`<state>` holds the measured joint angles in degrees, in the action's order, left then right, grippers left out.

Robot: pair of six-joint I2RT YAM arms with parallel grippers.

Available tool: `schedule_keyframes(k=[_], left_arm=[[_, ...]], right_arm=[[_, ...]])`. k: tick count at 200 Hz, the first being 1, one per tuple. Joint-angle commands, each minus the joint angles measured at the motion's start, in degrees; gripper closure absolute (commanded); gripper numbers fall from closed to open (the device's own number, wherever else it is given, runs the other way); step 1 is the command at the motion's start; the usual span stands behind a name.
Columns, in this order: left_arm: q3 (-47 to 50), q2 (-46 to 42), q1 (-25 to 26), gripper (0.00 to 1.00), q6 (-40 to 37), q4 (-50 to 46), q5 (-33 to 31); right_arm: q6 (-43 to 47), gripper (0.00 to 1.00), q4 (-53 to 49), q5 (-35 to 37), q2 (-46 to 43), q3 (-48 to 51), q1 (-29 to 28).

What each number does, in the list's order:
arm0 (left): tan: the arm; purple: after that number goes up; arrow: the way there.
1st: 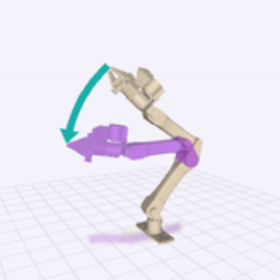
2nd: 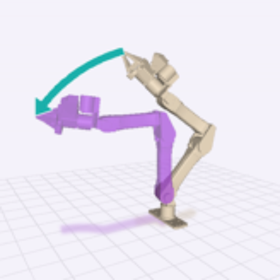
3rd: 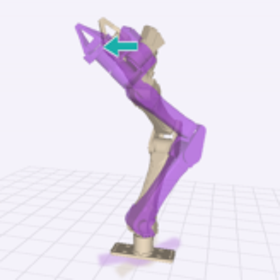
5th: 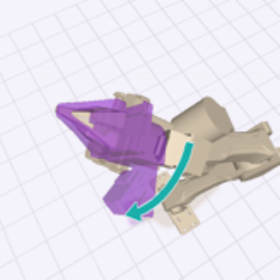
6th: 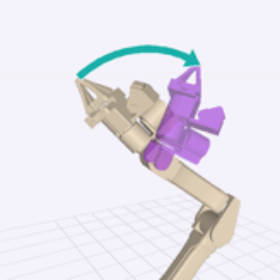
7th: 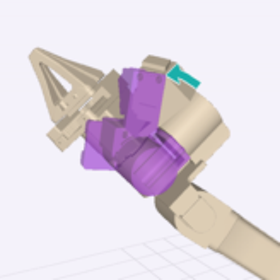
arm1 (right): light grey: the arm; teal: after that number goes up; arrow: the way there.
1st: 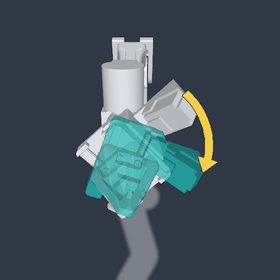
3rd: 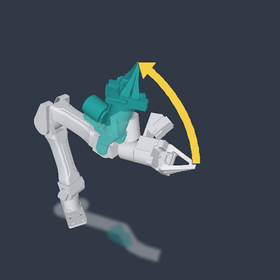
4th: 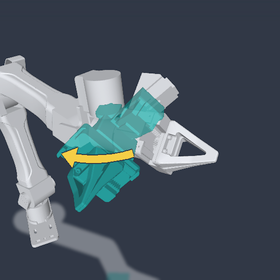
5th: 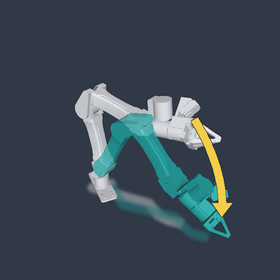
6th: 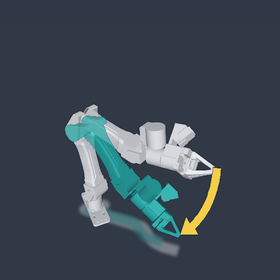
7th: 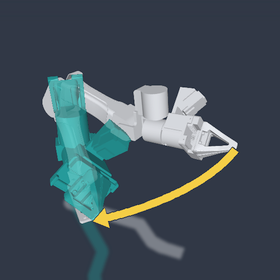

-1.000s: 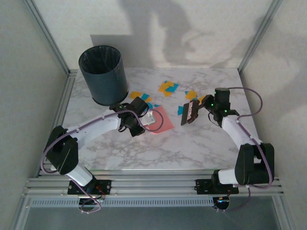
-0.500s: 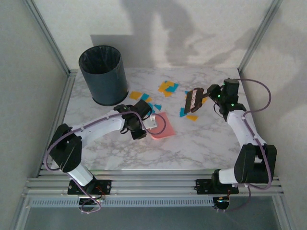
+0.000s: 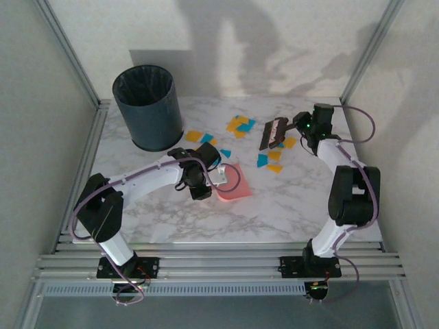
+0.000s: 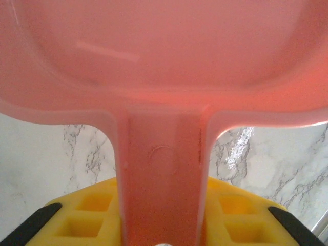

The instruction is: Sweep away the paper scraps from the table

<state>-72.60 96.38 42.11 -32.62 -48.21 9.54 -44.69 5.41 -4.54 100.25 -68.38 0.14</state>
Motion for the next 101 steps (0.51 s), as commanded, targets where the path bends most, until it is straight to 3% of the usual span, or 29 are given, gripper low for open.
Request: schedule_keyframes(k=[1, 51, 101], left_arm=[[-1.3, 0.8, 0.6, 1.0, -1.4, -2.7, 1.4], [-1.0, 3.2, 0.6, 1.0, -0.5, -2.4, 0.7], [-1.6, 5.9, 0.7, 1.0, 0.1, -2.6, -1.0]], right_arm=[[-3.1, 1.0, 6.2, -0.3, 3.1, -3.8, 0.3], [-1.3, 1.0, -3.8, 5.5, 3.9, -4.6, 0.2], [2.3, 1.0, -8.1, 8.9, -1.1, 2.6, -0.1]])
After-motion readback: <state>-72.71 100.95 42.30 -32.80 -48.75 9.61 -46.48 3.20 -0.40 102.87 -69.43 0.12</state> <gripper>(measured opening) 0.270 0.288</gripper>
